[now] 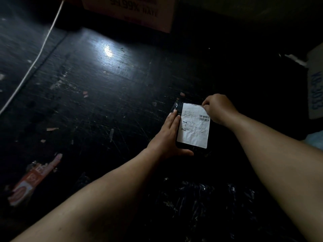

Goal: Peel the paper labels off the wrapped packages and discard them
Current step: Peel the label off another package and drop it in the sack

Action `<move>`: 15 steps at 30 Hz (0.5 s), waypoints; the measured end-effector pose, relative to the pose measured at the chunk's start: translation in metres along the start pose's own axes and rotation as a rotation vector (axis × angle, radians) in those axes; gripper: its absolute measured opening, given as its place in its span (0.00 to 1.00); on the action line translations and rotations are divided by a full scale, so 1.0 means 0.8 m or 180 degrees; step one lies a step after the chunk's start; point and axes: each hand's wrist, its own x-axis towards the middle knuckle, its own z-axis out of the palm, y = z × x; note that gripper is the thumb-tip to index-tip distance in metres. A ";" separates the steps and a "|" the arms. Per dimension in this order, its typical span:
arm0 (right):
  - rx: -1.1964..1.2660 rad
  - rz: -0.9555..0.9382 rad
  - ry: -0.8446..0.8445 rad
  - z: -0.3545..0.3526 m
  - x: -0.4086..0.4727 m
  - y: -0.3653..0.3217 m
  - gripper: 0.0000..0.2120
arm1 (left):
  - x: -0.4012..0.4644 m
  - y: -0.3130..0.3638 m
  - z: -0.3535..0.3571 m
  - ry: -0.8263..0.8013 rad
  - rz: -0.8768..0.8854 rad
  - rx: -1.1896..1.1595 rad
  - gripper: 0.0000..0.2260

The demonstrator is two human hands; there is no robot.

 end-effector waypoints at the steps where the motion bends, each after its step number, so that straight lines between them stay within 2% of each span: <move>1: 0.0090 -0.0039 0.0007 -0.001 -0.002 0.002 0.06 | 0.000 0.000 0.000 -0.0006 0.0004 -0.0005 0.63; 5: 0.0425 -0.0075 -0.0035 -0.002 -0.004 0.010 0.07 | -0.001 0.001 -0.001 -0.0020 -0.0004 -0.0062 0.62; 8: 0.0641 0.0138 0.0113 0.003 0.001 0.011 0.13 | -0.001 0.003 -0.003 -0.0032 -0.0010 -0.0091 0.62; 11: 0.0512 0.0192 -0.0119 0.006 0.002 0.002 0.16 | -0.001 0.003 -0.003 -0.0045 -0.0009 -0.0088 0.62; 15: 0.0279 0.0142 -0.0107 0.010 -0.002 -0.008 0.09 | -0.002 0.003 -0.003 -0.0034 0.0038 -0.0081 0.62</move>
